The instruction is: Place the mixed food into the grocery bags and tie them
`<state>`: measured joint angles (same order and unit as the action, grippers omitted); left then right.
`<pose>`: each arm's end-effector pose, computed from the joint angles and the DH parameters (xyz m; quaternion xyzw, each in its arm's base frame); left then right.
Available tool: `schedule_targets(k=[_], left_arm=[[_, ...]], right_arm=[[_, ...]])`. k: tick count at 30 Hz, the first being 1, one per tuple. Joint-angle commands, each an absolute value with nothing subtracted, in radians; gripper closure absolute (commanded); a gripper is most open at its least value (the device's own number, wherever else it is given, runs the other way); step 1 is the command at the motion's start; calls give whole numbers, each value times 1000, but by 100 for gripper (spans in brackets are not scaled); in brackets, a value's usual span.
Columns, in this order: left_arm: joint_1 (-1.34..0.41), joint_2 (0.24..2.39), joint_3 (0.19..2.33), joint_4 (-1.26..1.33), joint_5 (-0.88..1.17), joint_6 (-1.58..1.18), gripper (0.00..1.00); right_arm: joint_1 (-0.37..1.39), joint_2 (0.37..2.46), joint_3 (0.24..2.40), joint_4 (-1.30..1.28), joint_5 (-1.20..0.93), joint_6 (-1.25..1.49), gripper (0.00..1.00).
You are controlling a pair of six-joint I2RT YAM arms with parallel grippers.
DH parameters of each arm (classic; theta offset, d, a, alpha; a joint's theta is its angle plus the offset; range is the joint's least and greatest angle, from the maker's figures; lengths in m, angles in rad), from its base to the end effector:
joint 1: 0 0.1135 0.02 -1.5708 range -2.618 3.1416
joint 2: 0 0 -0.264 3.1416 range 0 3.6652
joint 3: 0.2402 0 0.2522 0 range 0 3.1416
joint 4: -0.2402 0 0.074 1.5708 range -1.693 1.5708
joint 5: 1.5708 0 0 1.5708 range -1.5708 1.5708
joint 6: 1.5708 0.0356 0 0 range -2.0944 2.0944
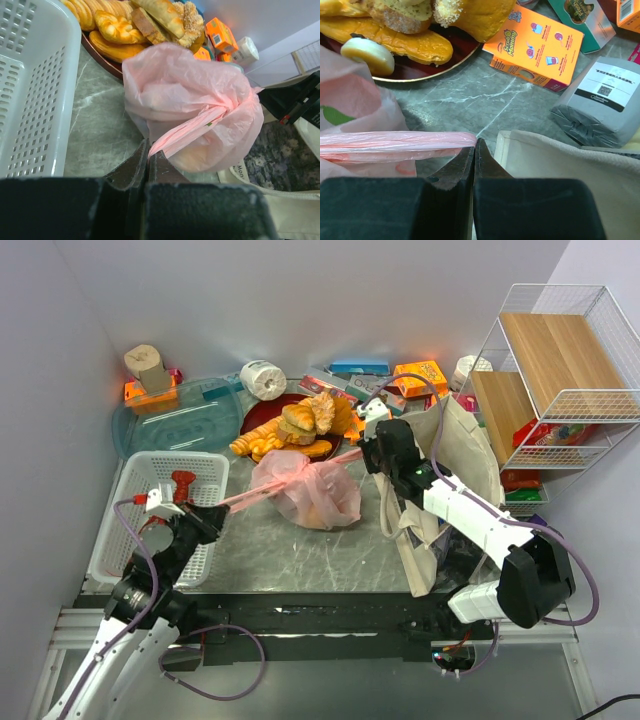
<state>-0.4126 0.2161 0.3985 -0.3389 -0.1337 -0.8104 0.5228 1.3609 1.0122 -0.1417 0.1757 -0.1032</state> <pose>0.0936 -0.0358 0.2565 -0.1924 0.7350 -0.3306 0.5599 0.2734 0.1503 0.2930 -0.2201 0.8267 0.0331 0.5168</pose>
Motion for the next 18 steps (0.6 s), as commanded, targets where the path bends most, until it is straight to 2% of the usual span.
schedule_targets(k=[1, 18], left_arm=[[-376, 150, 420, -420, -393, -821, 99], [-382, 94, 422, -454, -459, -850, 99]], right_arm=[[388, 1350, 996, -137, 476, -135, 100], [354, 1339, 977, -132, 454, -132, 100]])
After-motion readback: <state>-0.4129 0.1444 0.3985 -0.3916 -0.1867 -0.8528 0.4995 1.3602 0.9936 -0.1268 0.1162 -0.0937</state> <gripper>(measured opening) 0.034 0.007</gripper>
